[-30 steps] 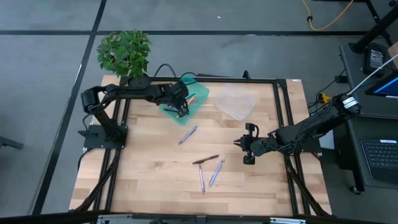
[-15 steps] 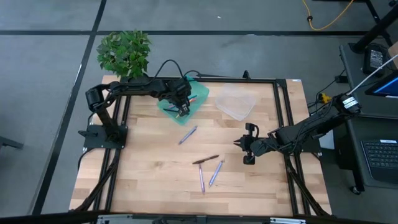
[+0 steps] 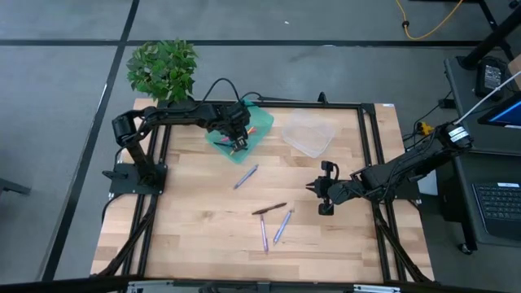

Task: Sort pens & pencils
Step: Put the brown pen into the transparent bin

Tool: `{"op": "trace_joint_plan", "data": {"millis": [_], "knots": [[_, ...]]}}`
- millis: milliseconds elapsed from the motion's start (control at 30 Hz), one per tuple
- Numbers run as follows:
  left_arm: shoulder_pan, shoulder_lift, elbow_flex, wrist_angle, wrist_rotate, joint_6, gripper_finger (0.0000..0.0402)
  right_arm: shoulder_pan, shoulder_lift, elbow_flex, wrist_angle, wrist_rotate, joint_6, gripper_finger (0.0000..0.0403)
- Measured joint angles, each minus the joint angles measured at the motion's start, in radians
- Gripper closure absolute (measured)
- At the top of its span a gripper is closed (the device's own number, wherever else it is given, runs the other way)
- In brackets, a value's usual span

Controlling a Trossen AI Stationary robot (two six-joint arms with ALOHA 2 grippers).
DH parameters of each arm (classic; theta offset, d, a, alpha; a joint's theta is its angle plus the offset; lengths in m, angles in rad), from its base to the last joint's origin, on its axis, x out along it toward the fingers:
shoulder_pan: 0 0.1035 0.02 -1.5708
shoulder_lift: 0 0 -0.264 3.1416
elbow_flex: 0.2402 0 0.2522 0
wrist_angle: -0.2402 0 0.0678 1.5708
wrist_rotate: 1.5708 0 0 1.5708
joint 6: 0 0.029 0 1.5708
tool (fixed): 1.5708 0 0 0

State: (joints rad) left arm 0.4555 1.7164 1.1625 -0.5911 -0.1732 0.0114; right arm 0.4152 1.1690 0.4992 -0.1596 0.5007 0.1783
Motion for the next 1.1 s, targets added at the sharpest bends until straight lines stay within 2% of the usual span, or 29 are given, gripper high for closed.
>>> {"op": "trace_joint_plan", "data": {"millis": [267,500,600,700,867,1000,1100], "knots": [[-0.012,-0.057,0.0,0.028,0.041,0.047,0.0333,0.0,0.0,0.0,0.018,0.0,0.0,0.0366],[-0.046,-0.187,-0.007,0.022,0.243,0.02,0.0333,0.0,0.0,0.0,0.03,0.0,0.026,0.0366],[-0.097,-0.239,-0.032,0.034,0.277,0.017,0.0333,0.0,0.0,0.0,0.045,-0.004,0.03,0.0366],[-0.173,-0.289,-0.085,0.096,0.245,-0.016,0.0333,0.0,0.0,0.0,0.053,-0.006,0.026,0.0366],[-0.342,-0.409,-0.247,0.333,0.17,-0.036,0.0333,0.0,0.0,0.0,0.074,-0.03,0.045,0.0366],[-0.482,-0.484,-0.41,0.568,0.044,-0.089,0.0333,-0.015,0.001,0.005,0.149,-0.168,0.032,0.0366],[-0.587,-0.502,-0.525,0.766,-0.094,-0.104,0.0333,-0.029,0.007,0.039,0.128,-0.207,0.025,0.0364]]}}
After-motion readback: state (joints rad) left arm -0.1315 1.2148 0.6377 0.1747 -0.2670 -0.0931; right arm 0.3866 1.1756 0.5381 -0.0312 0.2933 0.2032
